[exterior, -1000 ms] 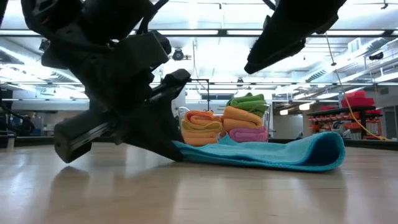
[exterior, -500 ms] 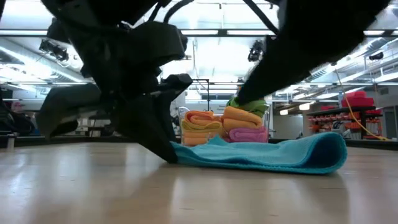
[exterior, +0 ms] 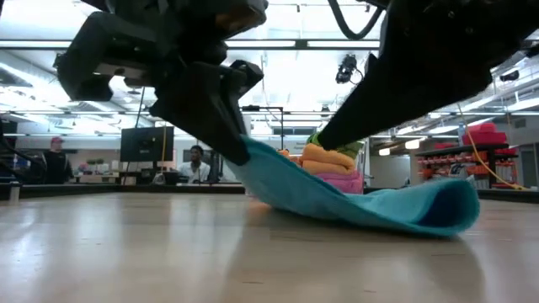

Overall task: Fold microfiber towels
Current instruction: Fold the blue microfiber cloth

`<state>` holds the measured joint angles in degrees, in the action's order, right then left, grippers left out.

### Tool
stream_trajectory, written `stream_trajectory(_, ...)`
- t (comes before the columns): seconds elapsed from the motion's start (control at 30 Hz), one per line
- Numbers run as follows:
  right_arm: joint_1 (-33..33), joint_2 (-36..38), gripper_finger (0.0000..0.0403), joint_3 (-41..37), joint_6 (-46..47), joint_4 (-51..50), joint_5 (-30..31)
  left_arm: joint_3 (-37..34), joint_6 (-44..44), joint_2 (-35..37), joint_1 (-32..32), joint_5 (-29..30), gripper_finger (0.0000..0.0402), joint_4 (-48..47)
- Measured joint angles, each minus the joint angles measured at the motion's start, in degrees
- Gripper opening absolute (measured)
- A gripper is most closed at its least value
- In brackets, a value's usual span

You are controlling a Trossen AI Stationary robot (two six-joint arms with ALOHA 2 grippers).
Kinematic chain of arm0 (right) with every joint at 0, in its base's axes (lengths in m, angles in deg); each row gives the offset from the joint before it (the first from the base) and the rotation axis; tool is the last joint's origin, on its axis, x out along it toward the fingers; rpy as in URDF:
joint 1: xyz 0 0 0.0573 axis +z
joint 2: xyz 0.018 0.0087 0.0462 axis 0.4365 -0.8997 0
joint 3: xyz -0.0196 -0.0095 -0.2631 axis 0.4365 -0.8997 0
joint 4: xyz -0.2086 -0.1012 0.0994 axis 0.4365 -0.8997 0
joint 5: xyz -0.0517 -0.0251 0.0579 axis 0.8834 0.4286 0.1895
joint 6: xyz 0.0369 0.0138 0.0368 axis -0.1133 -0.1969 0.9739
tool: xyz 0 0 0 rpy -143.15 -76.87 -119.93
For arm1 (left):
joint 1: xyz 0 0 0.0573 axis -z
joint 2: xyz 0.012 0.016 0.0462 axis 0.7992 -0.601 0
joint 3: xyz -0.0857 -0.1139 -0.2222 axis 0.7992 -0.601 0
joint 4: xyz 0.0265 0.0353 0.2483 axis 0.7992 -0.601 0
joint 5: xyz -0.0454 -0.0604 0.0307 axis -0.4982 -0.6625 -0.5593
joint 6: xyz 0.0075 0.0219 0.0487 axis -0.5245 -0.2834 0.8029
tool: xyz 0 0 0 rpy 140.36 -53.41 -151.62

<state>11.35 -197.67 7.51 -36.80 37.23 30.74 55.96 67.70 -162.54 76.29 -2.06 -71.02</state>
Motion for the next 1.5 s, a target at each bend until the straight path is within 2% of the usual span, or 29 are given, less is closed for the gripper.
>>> stream_trajectory(0.23,-0.90,0.04,0.0172,0.16,-1.81,-0.10,2.61,0.66,-3.85,0.73,-0.75,-0.08,0.0010,-1.02)
stream_trajectory(0.43,-1.70,-0.14,0.0172,0.16,-1.98,-0.10,1.68,0.81,-4.68,2.15,-1.26,-0.10,0.0029,-1.36)
stream_trajectory(0.67,-2.27,-0.61,0.0172,0.18,0.62,-1.31,-0.22,0.81,-5.92,3.53,-2.12,-0.11,0.0010,-2.32)
stream_trajectory(0.83,-2.24,-0.61,0.0168,0.16,1.43,-3.03,-0.63,0.81,-7.04,3.57,-3.04,-0.08,0.0031,-2.11)
stream_trajectory(1.1,-2.28,-0.61,0.0120,0.16,4.36,-7.93,-2.84,0.81,-7.15,3.59,-3.20,-0.10,0.0010,-2.11)
stream_trajectory(1.3,-2.29,-0.61,0.0067,0.11,5.95,-6.21,-4.60,0.81,-7.15,3.61,-3.20,-0.10,0.0031,-2.13)
stream_trajectory(1.5,-2.56,-0.61,0.0057,-0.22,6.62,-5.84,-11.67,0.81,-7.15,3.63,-3.19,-0.10,0.0011,-2.59)
